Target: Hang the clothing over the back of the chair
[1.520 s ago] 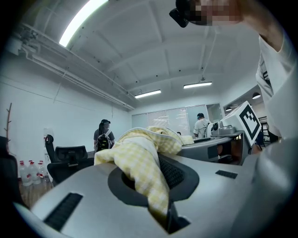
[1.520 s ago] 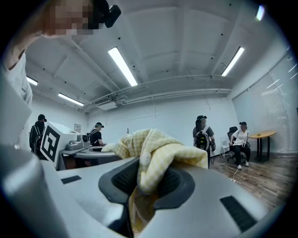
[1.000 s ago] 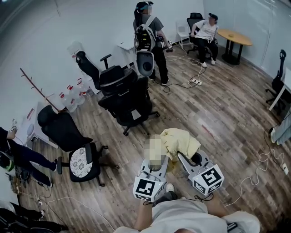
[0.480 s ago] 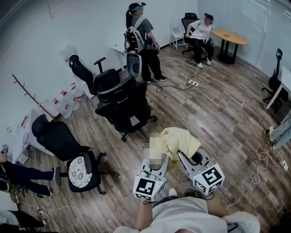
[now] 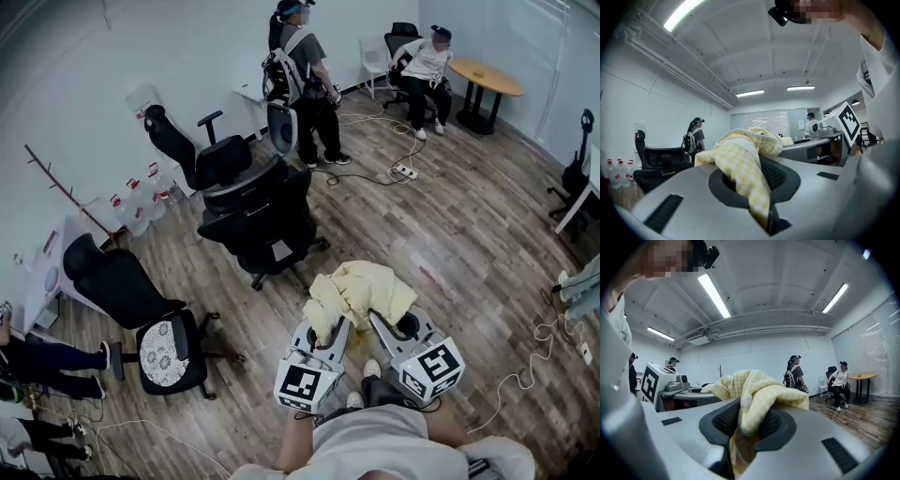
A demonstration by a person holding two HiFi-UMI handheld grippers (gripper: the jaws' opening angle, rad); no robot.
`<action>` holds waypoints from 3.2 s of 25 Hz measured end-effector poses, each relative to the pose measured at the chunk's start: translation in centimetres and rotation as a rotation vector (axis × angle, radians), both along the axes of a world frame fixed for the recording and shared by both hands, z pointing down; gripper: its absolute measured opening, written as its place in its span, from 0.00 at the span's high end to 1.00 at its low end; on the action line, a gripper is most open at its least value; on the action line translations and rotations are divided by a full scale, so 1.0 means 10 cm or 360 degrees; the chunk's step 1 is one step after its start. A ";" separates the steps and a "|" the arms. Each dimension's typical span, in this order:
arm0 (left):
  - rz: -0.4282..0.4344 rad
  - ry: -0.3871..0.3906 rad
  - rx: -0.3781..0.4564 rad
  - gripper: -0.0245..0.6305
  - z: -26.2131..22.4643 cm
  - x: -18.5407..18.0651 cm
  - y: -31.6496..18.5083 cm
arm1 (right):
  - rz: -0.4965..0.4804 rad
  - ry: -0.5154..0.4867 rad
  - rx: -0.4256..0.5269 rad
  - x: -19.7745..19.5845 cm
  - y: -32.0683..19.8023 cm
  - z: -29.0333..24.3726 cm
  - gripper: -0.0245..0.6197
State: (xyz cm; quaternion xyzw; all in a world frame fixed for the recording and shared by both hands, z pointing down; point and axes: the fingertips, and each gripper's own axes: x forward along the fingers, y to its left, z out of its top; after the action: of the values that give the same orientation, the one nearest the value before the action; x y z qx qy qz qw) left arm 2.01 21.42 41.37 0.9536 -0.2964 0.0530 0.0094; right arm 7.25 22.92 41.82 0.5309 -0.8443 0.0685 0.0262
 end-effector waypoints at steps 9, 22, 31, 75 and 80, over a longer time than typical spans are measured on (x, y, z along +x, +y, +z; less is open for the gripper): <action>-0.0049 -0.0025 -0.0008 0.87 0.05 0.34 -0.54 | -0.0057 -0.0027 -0.0006 0.34 -0.56 0.05 0.82; -0.0147 -0.0035 0.0012 0.87 -0.01 0.78 -1.08 | -0.0144 -0.0056 -0.0002 0.80 -1.12 0.00 0.82; -0.0137 -0.0064 -0.0002 0.88 0.07 0.89 -1.41 | -0.0136 -0.0086 -0.0025 0.92 -1.46 0.07 0.82; 0.0043 0.0000 -0.0057 0.87 0.25 0.63 -3.56 | 0.0071 -0.0032 -0.0099 0.64 -3.54 0.24 0.82; 0.0049 0.0006 -0.0071 0.87 0.30 0.79 -3.82 | 0.0065 -0.0025 -0.0107 0.79 -3.81 0.27 0.82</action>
State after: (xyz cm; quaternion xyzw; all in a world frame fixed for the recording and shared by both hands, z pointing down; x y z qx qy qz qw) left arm 9.88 -16.77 44.39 0.9577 -0.2803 0.0581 0.0305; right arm 15.15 -15.22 44.52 0.5462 -0.8307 0.1016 0.0360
